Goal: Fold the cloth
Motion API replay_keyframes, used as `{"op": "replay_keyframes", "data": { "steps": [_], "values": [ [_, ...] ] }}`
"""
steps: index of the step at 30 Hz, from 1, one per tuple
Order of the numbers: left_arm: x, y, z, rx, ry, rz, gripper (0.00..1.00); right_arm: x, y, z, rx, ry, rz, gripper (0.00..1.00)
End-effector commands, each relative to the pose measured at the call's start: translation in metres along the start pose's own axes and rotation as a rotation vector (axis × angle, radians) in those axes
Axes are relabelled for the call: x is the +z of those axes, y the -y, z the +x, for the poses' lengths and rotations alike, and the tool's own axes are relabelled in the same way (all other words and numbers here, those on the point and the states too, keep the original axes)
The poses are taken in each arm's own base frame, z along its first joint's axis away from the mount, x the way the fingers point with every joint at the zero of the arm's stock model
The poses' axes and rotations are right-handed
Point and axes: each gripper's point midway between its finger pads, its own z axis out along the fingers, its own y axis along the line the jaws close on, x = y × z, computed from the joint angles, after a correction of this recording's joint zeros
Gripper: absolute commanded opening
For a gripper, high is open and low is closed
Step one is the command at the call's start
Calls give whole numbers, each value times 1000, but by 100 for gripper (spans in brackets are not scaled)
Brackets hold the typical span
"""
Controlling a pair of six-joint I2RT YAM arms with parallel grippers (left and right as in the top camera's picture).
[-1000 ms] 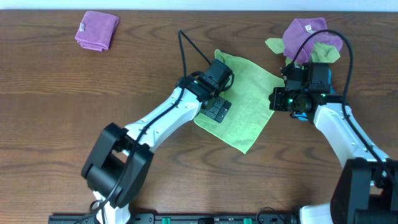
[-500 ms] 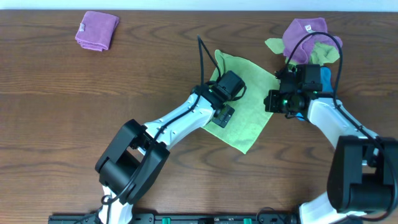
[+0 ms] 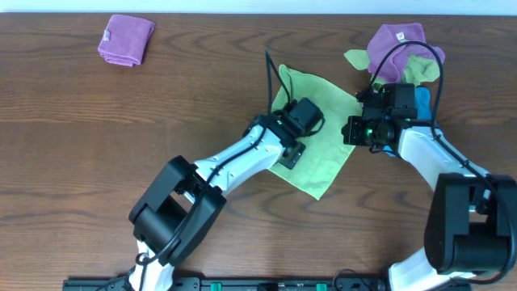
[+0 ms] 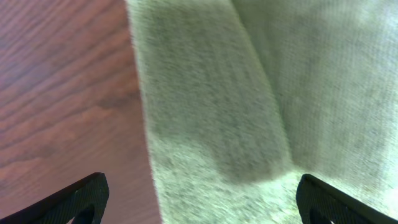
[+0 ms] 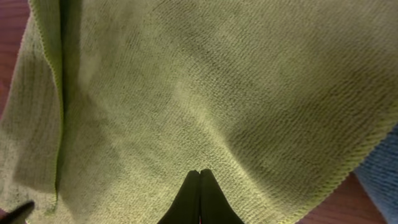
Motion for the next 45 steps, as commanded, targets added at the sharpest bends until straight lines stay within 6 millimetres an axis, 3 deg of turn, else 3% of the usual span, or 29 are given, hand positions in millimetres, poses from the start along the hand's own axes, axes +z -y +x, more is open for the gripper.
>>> {"op": "replay_keyframes", "data": {
  "steps": [1,8,13,23,31,45],
  "values": [
    [-1,9,0,20,-3,-10,97,3,2,-1,-21,1,21,1],
    [-2,14,1,31,-5,-6,98,2,8,-5,-25,17,54,1],
    [1,13,3,31,-10,-11,98,13,12,-1,-18,-1,54,1],
    [26,16,18,53,-73,-36,98,22,16,6,-8,-29,54,1],
    [21,-29,9,65,-29,-302,96,23,16,6,-8,-29,54,1],
    [19,-51,4,42,-15,-385,95,23,16,9,-17,-40,54,1]
  ]
}}
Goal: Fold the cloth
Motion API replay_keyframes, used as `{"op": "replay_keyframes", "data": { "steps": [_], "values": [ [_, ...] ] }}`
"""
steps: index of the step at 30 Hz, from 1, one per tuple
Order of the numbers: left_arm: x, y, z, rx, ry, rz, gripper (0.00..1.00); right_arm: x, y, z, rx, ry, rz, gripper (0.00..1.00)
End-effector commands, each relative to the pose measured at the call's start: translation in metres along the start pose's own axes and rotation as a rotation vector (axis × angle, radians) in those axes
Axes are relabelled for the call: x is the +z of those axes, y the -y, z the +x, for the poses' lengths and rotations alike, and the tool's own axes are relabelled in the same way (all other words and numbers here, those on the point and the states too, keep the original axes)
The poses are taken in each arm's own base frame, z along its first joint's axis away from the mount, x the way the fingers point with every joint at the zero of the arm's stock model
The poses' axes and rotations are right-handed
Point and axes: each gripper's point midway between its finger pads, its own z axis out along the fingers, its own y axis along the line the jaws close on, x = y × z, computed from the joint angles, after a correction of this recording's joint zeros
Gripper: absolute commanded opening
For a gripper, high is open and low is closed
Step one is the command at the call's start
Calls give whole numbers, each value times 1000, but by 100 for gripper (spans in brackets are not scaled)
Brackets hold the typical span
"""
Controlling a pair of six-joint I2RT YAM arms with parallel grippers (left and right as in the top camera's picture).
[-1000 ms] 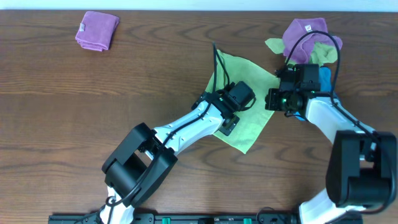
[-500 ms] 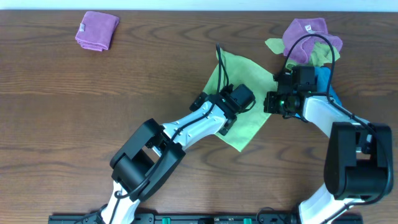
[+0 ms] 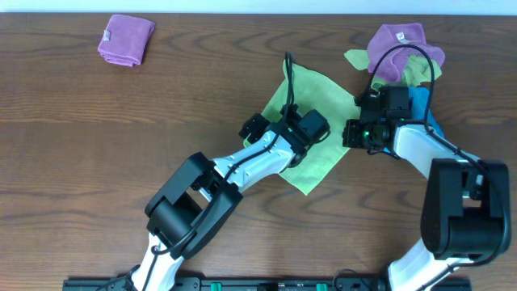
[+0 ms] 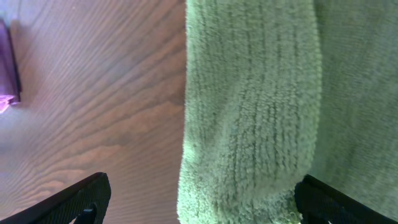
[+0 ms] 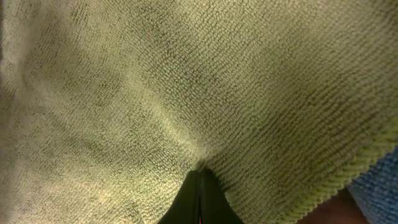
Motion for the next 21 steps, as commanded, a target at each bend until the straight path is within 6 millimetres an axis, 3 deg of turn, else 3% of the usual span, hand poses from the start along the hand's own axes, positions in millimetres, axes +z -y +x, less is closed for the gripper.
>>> {"op": "replay_keyframes", "data": {
  "steps": [1,7,9,11,21],
  "values": [
    [10,-14,0,-22,-11,-53,95,0,-3,-1,-26,0,-3,1],
    [23,-35,2,-75,-36,-70,100,0,-3,0,-28,-4,-3,1],
    [27,-41,3,-96,-44,-75,87,0,-3,0,-28,-4,-3,1],
    [31,-47,5,-114,-51,-80,85,0,-3,0,-28,-4,-3,1],
    [56,-77,18,-279,-119,-39,87,0,-3,1,-27,-8,-3,1]
  ]
}}
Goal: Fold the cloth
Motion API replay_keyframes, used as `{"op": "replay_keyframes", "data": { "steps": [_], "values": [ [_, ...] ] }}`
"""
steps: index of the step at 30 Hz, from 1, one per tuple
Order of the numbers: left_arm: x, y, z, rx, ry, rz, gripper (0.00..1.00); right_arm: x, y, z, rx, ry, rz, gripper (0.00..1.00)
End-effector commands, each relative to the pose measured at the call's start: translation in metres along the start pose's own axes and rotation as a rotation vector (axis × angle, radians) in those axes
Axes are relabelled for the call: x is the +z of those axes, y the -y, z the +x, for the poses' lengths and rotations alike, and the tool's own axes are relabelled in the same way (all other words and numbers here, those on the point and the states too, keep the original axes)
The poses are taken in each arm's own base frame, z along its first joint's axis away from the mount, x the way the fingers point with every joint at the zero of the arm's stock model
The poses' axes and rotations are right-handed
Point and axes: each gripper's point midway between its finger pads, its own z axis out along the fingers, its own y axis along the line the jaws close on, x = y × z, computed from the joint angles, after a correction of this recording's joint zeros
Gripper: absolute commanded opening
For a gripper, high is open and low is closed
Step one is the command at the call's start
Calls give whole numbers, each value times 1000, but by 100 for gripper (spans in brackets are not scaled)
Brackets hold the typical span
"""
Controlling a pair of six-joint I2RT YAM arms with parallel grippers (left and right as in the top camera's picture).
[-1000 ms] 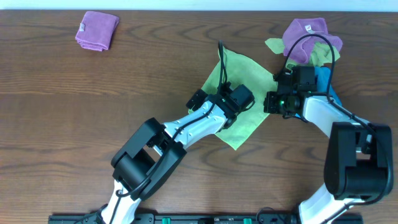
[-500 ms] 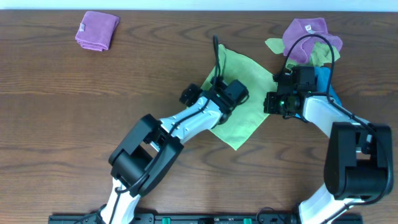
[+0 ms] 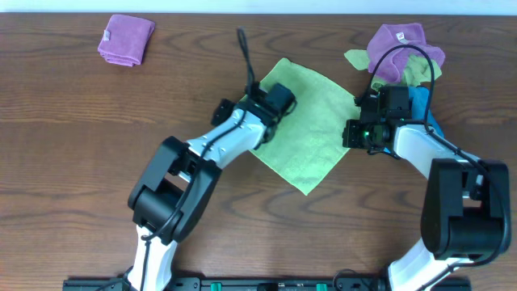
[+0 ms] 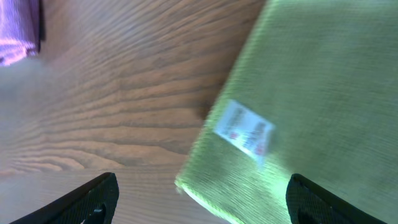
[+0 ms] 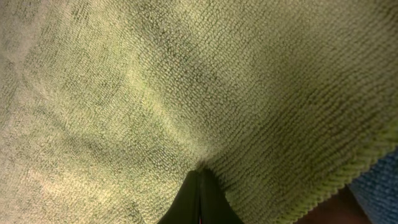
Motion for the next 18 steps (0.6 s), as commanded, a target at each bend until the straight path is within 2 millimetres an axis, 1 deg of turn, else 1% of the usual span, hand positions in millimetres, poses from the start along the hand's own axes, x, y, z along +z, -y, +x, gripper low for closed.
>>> {"op": "replay_keyframes", "data": {
  "steps": [1,5,9,11,14,17,18],
  "values": [
    [14,-5,4,-58,-38,27,87,0,-3,0,-27,-4,-3,1],
    [15,-10,4,-58,-45,11,87,-2,-13,-3,-30,0,-53,1],
    [14,-9,9,-47,-64,18,78,-19,-24,-19,-43,30,-81,1],
    [14,-10,12,-38,-76,15,75,-32,-29,-30,-67,57,-82,1],
    [15,-13,18,-57,-101,8,73,-59,-39,-48,-119,108,-80,1],
    [18,-13,24,-108,-131,31,72,-91,-46,-65,-146,173,-50,1],
    [20,-12,25,-120,-141,58,69,-105,-48,-70,-170,204,-32,1]
  ]
}}
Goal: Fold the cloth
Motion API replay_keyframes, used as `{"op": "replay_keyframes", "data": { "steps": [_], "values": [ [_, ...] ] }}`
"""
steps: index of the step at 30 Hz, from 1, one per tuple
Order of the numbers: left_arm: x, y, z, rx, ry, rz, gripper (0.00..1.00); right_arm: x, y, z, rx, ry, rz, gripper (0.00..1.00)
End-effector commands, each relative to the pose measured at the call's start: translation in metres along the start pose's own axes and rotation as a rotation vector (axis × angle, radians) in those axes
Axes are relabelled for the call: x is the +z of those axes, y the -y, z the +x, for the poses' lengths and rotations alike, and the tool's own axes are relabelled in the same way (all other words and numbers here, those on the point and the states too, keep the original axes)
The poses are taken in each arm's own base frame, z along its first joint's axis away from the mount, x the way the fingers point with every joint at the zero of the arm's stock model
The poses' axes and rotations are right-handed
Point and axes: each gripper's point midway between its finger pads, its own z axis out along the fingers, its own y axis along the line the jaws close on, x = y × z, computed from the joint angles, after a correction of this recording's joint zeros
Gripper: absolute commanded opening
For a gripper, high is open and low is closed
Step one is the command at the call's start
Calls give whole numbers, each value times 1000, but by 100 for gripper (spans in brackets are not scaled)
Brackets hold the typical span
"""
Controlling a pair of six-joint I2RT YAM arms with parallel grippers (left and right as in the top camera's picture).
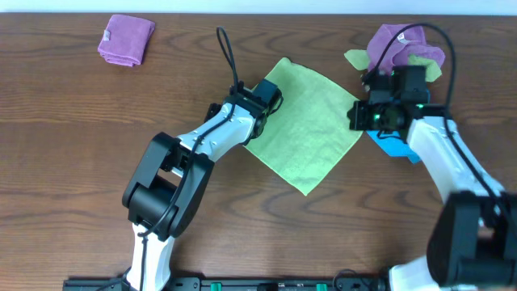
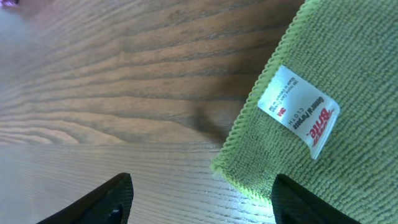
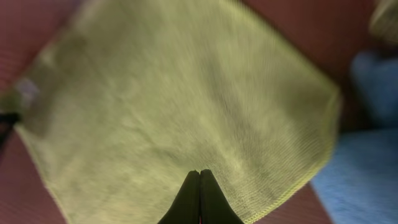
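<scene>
The green cloth (image 1: 303, 121) lies spread flat as a diamond in the middle of the table. In the left wrist view one of its corners (image 2: 298, 56) shows a white label (image 2: 298, 109). My left gripper (image 1: 265, 97) is at the cloth's upper-left edge; it is open (image 2: 202, 202), with bare wood and the cloth's corner between its fingers. My right gripper (image 1: 361, 113) hangs above the cloth's right corner. Its fingers are shut (image 3: 199, 180) on nothing, and the whole cloth (image 3: 180, 106) shows beneath them.
A folded purple cloth (image 1: 125, 39) sits at the far left. A pile of purple and green cloths (image 1: 400, 44) lies at the far right. A blue cloth (image 1: 396, 145) lies beside the green cloth's right corner, under my right arm.
My right gripper was down on the cloth near its right corner and is now raised well above it, still shut. My left gripper has shifted slightly left along the cloth's edge.
First the cloth's left part lay folded over, with my open left gripper above it and my shut right gripper down on the right corner. Then the cloth lay spread flat, left gripper at its left edge. Now the right gripper is up off it.
</scene>
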Motion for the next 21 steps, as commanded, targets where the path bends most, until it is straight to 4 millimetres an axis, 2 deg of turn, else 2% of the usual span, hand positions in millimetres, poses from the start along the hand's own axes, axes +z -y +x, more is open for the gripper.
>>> {"op": "replay_keyframes", "data": {
  "steps": [1,3,5,6,10,12,16,21],
  "values": [
    [10,2,3,-64,-39,49,69,-34,-13,-26,-93,92,21,1],
    [12,1,3,-76,-49,65,57,-48,-17,-30,-110,123,31,1],
    [12,-1,5,-82,-58,69,19,-61,-17,-32,-116,144,60,1],
    [10,-2,6,-82,-61,67,7,-65,-16,-32,-116,148,70,1],
    [-8,-3,-1,-92,-53,86,6,-73,-19,-29,-124,148,73,1],
    [-16,4,-6,-104,-40,143,6,-74,-19,-27,-121,140,73,1],
    [-22,23,-8,-116,-48,262,6,-73,-17,-19,-116,108,79,1],
    [-26,24,-14,-129,-27,285,6,-73,-14,-14,-118,87,97,1]
  ]
}}
